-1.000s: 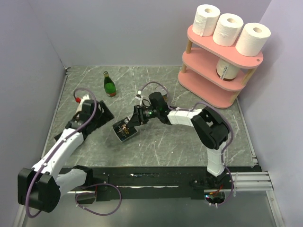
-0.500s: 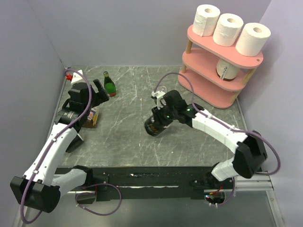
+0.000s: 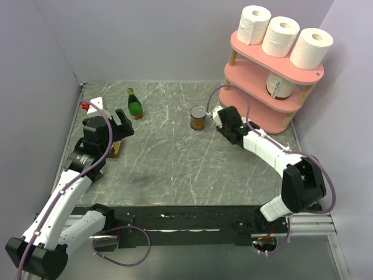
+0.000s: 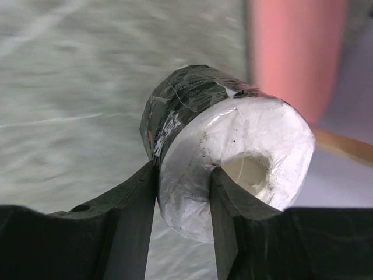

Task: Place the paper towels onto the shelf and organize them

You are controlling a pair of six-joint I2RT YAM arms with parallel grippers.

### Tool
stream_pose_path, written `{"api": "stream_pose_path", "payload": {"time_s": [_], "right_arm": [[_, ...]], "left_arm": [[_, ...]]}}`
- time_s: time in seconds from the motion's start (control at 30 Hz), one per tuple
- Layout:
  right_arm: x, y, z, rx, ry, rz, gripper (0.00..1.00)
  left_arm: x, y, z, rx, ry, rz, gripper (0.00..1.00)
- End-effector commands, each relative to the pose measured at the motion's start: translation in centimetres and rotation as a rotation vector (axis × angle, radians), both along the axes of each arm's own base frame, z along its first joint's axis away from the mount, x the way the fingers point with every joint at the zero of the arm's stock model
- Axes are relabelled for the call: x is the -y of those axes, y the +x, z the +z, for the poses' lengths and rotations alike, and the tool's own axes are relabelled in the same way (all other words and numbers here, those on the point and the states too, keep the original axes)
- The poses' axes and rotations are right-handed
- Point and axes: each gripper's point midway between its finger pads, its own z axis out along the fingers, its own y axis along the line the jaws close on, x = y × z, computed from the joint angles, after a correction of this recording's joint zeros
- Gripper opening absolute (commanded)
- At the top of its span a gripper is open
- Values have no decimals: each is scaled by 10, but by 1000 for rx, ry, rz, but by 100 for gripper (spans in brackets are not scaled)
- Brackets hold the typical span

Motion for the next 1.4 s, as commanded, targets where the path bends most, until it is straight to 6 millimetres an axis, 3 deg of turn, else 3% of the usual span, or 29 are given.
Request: {"api": "stream_pose_path", "payload": {"time_s": [0.0,0.17,0.43,0.8,1.13,1.37], "right_arm": [[35,64,49,233,-102,-25,35],[47,97,34,212,-135,43,35],[81,124,24,186,-163,2,35],[106,139,27,200,-180,-36,37],[123,143,32,221,-273,-58,57],[106,137,48,280,-286,-27,63]], "left_arm": [[-1,1,20,80,-3,8,99],[4,0,22,79,-20,-16,98],[4,-1,23,87,-21,-16,98],[5,1,21,79,-17,-17,98],[5,2,20,75,-16,-15,98],[4,1,22,84,-19,-15,99]]}}
